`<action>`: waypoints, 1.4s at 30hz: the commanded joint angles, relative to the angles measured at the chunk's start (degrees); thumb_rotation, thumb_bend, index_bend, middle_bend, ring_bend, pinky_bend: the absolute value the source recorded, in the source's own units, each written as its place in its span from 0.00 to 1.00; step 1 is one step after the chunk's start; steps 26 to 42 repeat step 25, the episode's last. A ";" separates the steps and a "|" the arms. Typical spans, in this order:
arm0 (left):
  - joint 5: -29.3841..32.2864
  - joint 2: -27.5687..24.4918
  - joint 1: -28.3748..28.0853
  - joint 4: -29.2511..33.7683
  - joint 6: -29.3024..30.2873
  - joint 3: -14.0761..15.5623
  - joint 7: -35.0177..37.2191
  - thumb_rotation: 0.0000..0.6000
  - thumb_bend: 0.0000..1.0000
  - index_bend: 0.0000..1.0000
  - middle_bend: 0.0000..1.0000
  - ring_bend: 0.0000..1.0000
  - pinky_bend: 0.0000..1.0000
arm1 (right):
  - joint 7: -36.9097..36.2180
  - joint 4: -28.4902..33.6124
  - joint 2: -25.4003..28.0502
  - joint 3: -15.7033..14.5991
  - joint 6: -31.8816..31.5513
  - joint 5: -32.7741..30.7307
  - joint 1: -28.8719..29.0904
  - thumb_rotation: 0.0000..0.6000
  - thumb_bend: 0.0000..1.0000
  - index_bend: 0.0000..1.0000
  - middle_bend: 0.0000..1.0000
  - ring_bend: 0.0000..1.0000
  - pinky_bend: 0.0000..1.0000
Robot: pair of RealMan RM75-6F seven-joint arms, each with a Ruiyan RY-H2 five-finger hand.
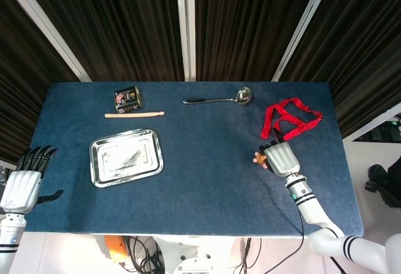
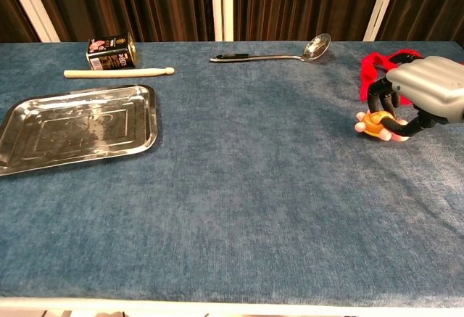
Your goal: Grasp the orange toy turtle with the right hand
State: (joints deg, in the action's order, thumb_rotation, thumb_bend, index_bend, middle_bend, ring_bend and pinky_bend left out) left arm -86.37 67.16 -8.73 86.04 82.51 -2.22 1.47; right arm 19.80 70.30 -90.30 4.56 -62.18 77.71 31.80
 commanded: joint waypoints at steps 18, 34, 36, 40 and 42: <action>-0.23 -1.15 -0.62 1.80 0.39 -0.84 -1.01 1.00 0.06 0.09 0.04 0.00 0.03 | -8.10 16.95 17.34 -3.21 -18.67 3.76 -14.20 1.00 0.00 0.00 0.00 0.00 0.00; 0.33 -0.76 -0.20 0.26 0.11 -0.48 0.56 1.00 0.06 0.09 0.04 0.00 0.03 | -15.60 15.88 20.91 -2.35 -18.87 -5.63 -20.84 1.00 0.00 0.00 0.00 0.00 0.00; 0.33 -0.76 -0.20 0.26 0.11 -0.48 0.56 1.00 0.06 0.09 0.04 0.00 0.03 | -15.60 15.88 20.91 -2.35 -18.87 -5.63 -20.84 1.00 0.00 0.00 0.00 0.00 0.00; 0.33 -0.76 -0.20 0.26 0.11 -0.48 0.56 1.00 0.06 0.09 0.04 0.00 0.03 | -15.60 15.88 20.91 -2.35 -18.87 -5.63 -20.84 1.00 0.00 0.00 0.00 0.00 0.00; 0.33 -0.76 -0.20 0.26 0.11 -0.48 0.56 1.00 0.06 0.09 0.04 0.00 0.03 | -15.60 15.88 20.91 -2.35 -18.87 -5.63 -20.84 1.00 0.00 0.00 0.00 0.00 0.00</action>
